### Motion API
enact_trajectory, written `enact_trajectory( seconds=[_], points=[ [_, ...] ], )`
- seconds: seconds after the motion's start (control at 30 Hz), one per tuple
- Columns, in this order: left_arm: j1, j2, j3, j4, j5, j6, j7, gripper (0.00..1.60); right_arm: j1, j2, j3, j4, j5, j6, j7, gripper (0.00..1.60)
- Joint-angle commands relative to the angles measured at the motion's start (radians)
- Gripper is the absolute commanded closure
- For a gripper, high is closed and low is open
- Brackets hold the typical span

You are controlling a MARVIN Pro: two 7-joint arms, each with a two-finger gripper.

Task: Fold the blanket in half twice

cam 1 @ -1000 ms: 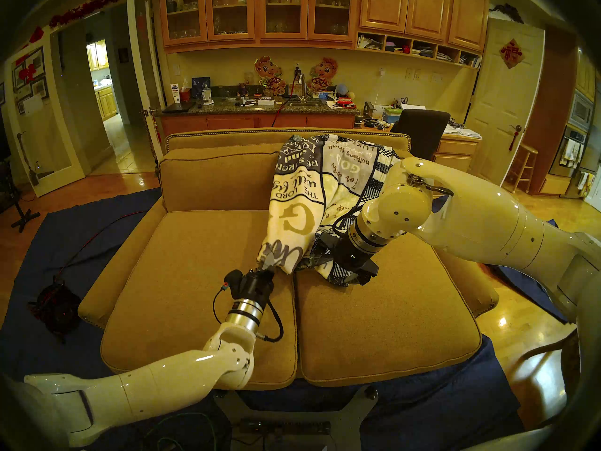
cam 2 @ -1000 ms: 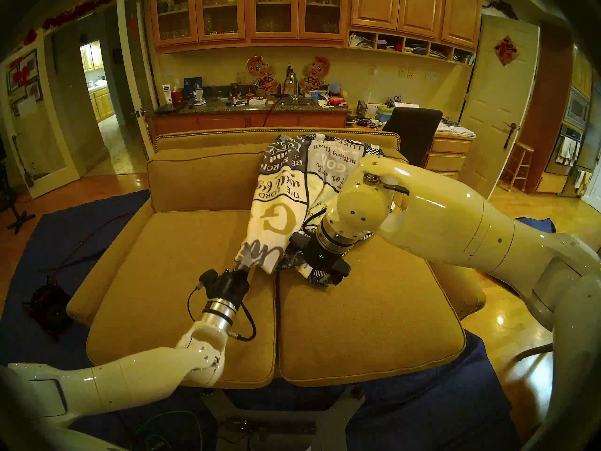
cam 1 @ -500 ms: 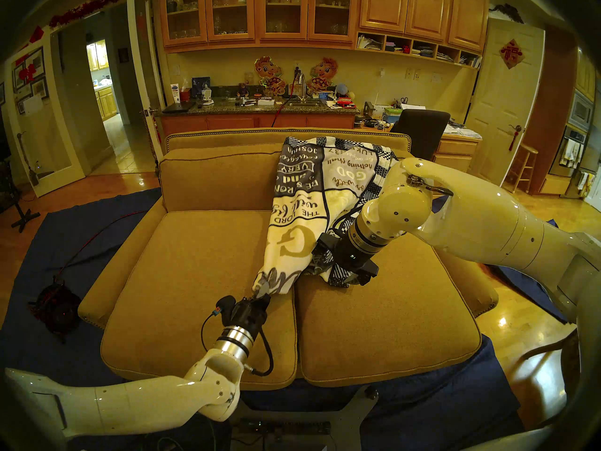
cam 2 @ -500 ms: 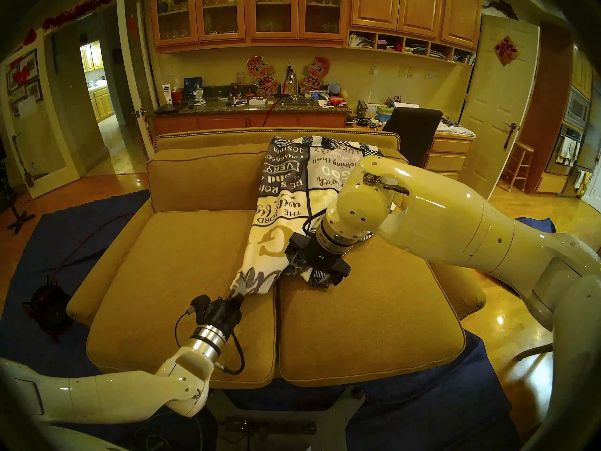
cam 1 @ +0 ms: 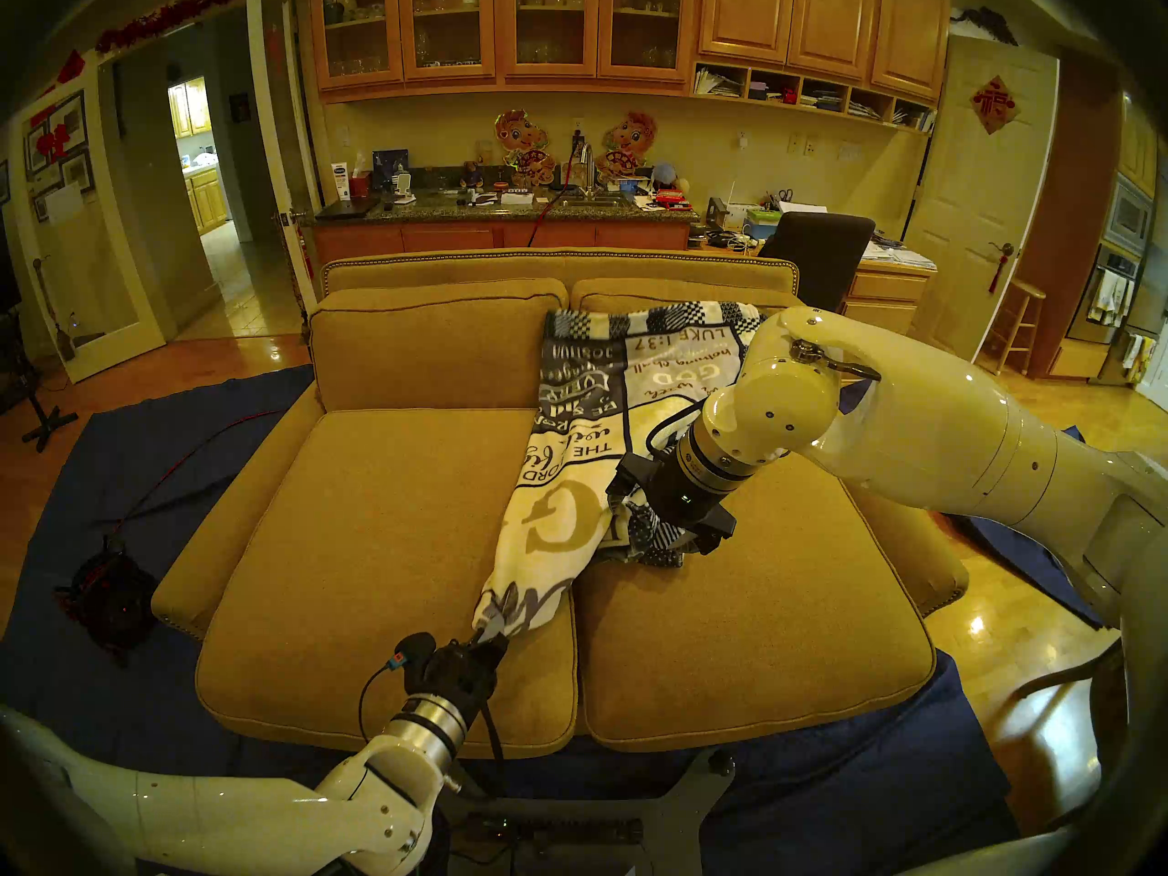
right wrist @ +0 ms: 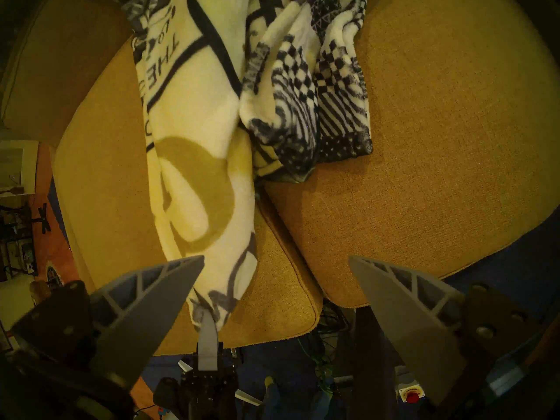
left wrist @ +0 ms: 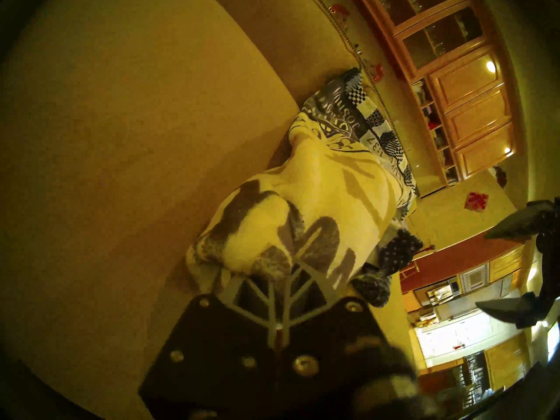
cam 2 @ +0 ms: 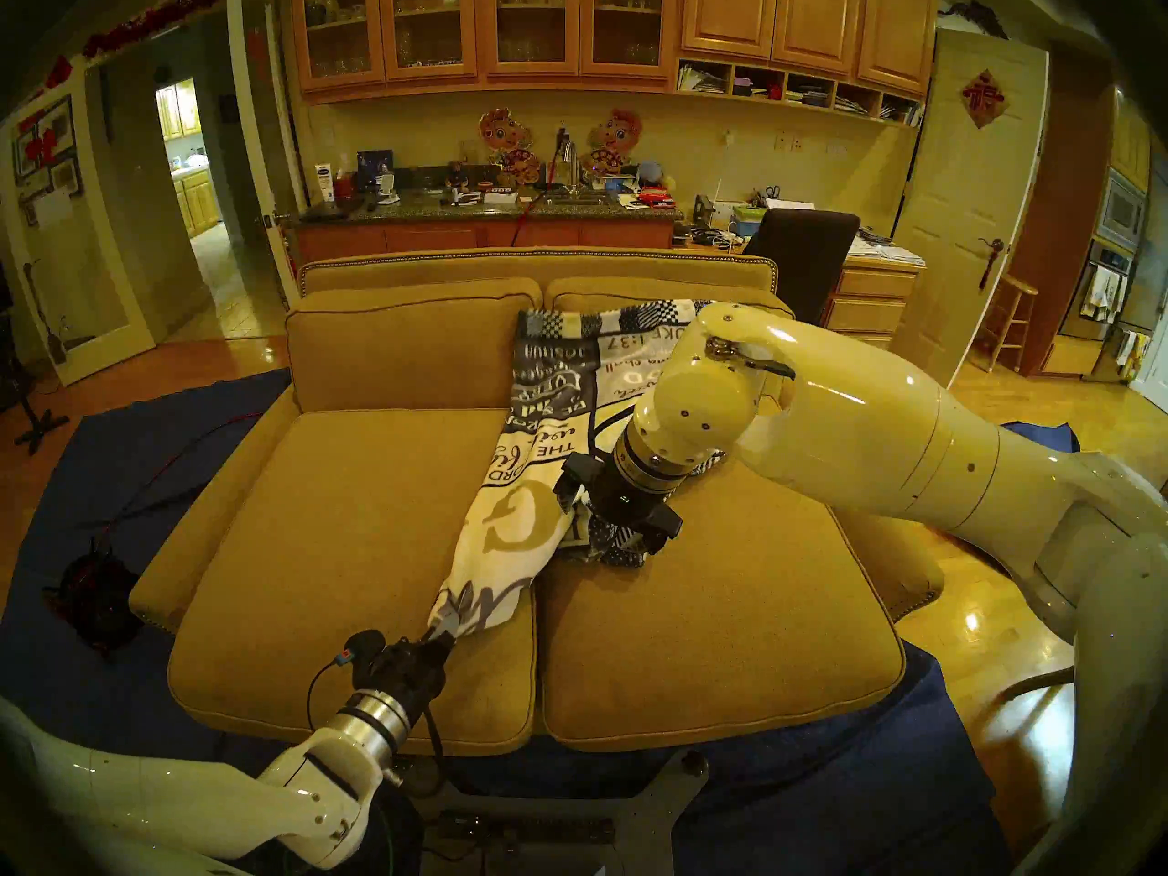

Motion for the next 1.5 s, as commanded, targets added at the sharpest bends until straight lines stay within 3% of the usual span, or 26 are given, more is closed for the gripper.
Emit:
enact_trajectory(
  seconds=[0.0,0.2,0.23,0.3,0.37,0.47,0.53,0.6,0.63,0.67,0.7,0.9,1.17,1.3,1.47],
  points=[
    [0.059,0.112,0.018,-0.081,0.015,-0.012,0.065,1.60,0.009,0.000,0.008,-0.001,-0.001,0.001,0.002,0.00],
    [0.071,0.187,0.018,-0.145,0.035,-0.008,0.137,1.60,0.010,0.000,0.008,-0.001,-0.001,0.001,0.002,0.00],
    [0.073,0.173,0.017,-0.145,0.039,-0.004,0.150,1.60,0.010,0.000,0.009,-0.001,-0.001,0.001,0.002,0.00],
    [0.079,0.229,0.022,-0.190,0.051,0.009,0.192,1.60,0.011,0.000,0.009,-0.001,-0.002,0.001,0.002,0.00],
    [0.080,0.220,0.021,-0.193,0.055,0.010,0.203,1.60,0.011,0.000,0.009,-0.001,-0.002,0.001,0.002,0.00],
    [0.083,0.273,0.026,-0.245,0.070,0.033,0.248,1.60,0.011,0.000,0.009,-0.002,-0.002,0.001,0.002,0.00],
    [0.085,0.275,0.024,-0.258,0.079,0.043,0.279,1.60,0.012,0.000,0.009,-0.002,-0.002,0.001,0.002,0.00],
    [0.084,0.297,0.023,-0.285,0.089,0.063,0.322,0.85,0.012,0.000,0.010,-0.002,-0.002,0.001,0.002,0.00],
    [0.083,0.319,0.024,-0.303,0.094,0.074,0.343,0.24,0.012,0.000,0.010,-0.002,-0.002,0.001,0.002,0.00],
    [0.082,0.321,0.021,-0.310,0.098,0.079,0.358,0.24,0.012,0.000,0.010,-0.002,-0.002,0.001,0.002,0.00],
    [0.081,0.332,0.018,-0.320,0.102,0.082,0.380,0.00,0.012,0.000,0.010,-0.002,-0.002,0.001,0.002,0.00],
    [0.065,0.381,-0.009,-0.409,0.135,0.121,0.498,0.00,0.012,0.000,0.010,-0.002,-0.002,0.001,0.002,0.00],
    [-0.047,0.412,-0.123,-0.500,0.224,0.158,0.530,0.00,0.010,0.000,0.008,-0.001,-0.001,0.000,0.002,0.00],
    [-0.090,0.422,-0.175,-0.500,0.283,0.242,0.545,0.00,0.011,0.000,0.009,-0.002,-0.002,0.000,0.002,0.00],
    [-0.100,0.433,-0.172,-0.500,0.372,0.343,0.542,0.00,0.012,0.000,0.010,-0.002,-0.002,0.001,0.002,0.00]
  ],
)
